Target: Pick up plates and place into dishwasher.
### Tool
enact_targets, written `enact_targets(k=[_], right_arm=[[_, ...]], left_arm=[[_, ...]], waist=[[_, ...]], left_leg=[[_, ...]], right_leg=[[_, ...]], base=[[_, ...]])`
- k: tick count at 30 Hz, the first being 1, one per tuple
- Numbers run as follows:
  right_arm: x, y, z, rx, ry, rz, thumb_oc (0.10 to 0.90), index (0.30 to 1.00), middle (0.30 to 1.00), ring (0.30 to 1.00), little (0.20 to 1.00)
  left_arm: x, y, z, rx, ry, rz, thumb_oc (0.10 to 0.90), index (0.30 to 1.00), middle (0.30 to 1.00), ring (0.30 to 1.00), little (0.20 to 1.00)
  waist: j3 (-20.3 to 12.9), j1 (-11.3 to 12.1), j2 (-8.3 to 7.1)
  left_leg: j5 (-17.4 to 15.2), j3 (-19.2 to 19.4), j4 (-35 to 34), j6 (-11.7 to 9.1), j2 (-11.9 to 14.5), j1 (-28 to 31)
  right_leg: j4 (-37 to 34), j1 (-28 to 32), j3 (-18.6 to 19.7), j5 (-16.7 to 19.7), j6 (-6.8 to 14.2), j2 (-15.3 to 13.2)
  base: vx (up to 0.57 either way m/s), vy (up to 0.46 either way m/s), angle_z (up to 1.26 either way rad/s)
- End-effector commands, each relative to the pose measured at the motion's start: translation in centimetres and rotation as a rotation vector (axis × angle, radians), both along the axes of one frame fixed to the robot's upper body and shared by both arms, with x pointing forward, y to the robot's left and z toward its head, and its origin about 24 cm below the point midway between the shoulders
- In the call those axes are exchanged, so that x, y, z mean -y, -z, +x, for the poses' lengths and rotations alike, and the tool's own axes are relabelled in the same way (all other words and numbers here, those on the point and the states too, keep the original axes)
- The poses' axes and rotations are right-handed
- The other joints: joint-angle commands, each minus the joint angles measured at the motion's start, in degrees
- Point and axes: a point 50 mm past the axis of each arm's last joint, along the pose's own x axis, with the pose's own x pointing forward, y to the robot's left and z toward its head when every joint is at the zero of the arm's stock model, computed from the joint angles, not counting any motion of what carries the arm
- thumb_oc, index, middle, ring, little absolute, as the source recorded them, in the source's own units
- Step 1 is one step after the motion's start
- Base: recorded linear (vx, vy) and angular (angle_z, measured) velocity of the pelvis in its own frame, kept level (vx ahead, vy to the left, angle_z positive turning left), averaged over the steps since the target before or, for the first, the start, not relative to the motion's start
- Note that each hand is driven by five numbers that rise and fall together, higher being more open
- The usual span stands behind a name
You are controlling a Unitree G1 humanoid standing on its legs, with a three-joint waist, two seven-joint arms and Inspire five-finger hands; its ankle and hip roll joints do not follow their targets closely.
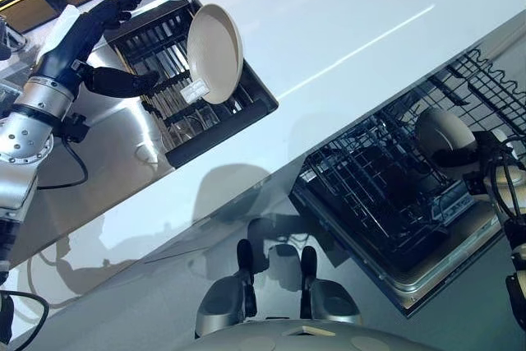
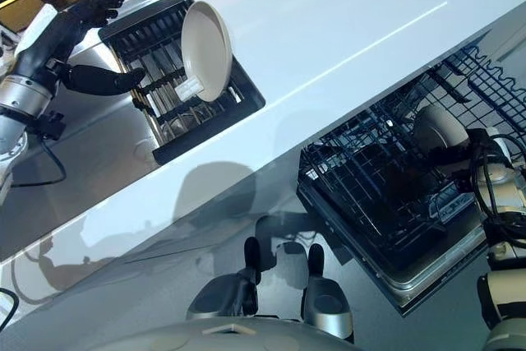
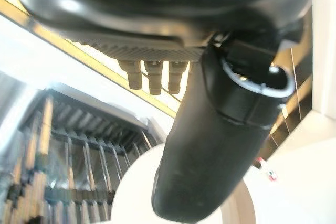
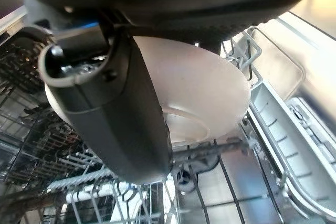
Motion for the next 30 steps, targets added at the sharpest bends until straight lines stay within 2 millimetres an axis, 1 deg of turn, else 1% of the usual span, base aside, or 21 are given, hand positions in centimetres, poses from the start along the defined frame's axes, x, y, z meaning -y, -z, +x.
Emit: enact_targets(k=[1, 6, 7, 8, 15, 22, 30], right_arm=[[0.6, -5.3, 1.2, 0.092, -0.056, -0.174, 0.1, 0.3, 0.3, 0.3, 0.2], [0.2, -6.5, 1.9, 0.127, -0.08, -0.193, 0.1, 0.3, 0.3, 0.3, 0.2], [0.2, -6.5, 1.9, 0.133, -0.075, -0.193, 0.353, 0.516, 0.516, 0.516, 0.453], [0.2, -6.6, 1.9, 0.137, -0.071, -0.196, 0.8, 0.9, 0.9, 0.9, 0.9], [-0.4, -7.1, 2.2, 0.221, -0.068, -0.209, 0.8, 0.9, 0.9, 0.9, 0.9], [-1.2, -7.3, 2.3, 0.285, -0.099, -0.204, 0.8, 0.9, 0.9, 0.9, 0.9], [-1.8, -6.3, 2.0, 0.283, -0.136, -0.176, 0.8, 0.9, 0.9, 0.9, 0.9]], left_arm=[[0.6, -6.7, -0.9, 0.293, 0.028, 0.009, 0.8, 0.9, 0.9, 0.9, 0.9], [1.0, -7.3, -0.7, 0.312, 0.037, 0.008, 0.8, 0.9, 0.9, 0.9, 0.9], [1.0, -7.4, -0.7, 0.313, 0.038, 0.008, 0.8, 0.9, 0.9, 0.9, 0.9], [1.1, -7.4, -0.7, 0.314, 0.038, 0.008, 0.8, 0.9, 0.9, 0.9, 0.9], [1.4, -7.3, -0.6, 0.312, 0.045, -0.001, 0.8, 0.9, 0.9, 0.9, 0.9], [1.1, -6.8, -0.7, 0.299, 0.046, -0.008, 0.8, 0.9, 0.9, 0.9, 0.9], [0.7, -6.3, -0.9, 0.281, 0.043, -0.015, 0.8, 0.9, 0.9, 0.9, 0.9]], waist=[[-2.0, 0.0, 0.21], [-0.7, 0.1, 0.23], [-0.6, 0.1, 0.23], [-0.5, 0.1, 0.23], [-0.4, 0.0, 0.17], [-0.9, -0.1, 0.01], [-2.3, -0.1, -0.35]], left_leg=[[-4.8, 1.2, 3.4, -0.9, -1.0, 0.3], [-4.9, 1.3, 3.8, -0.8, -1.1, -0.7], [-4.9, 1.3, 3.7, -0.7, -1.1, -0.8], [-4.8, 1.3, 3.7, -0.7, -1.2, -0.9], [-4.9, 1.3, 3.5, -0.5, -1.4, -0.7], [-5.0, 1.1, 3.1, -0.4, -1.6, 0.1], [-5.0, 1.2, 2.5, -0.5, -1.7, 1.4]], right_leg=[[4.4, -1.6, -3.2, -3.1, -2.0, 3.7], [4.9, -2.7, -3.0, -3.0, -1.9, 3.7], [4.9, -2.8, -3.0, -2.9, -1.9, 3.7], [4.9, -2.9, -2.9, -2.9, -1.9, 3.7], [5.0, -2.9, -2.6, -2.9, -1.7, 3.8], [5.0, -2.4, -2.6, -2.9, -1.6, 3.8], [4.4, -1.0, -2.7, -2.8, -1.4, 3.9]], base=[[0.0, 0.0, 0.0], [-0.03, -0.003, -0.05], [-0.03, 0.005, -0.03], [0.0, 0.0, 0.0], [0.0, 0.0, 0.0], [0.0, 0.0, 0.0], [0.0, 0.006, 0.01]])
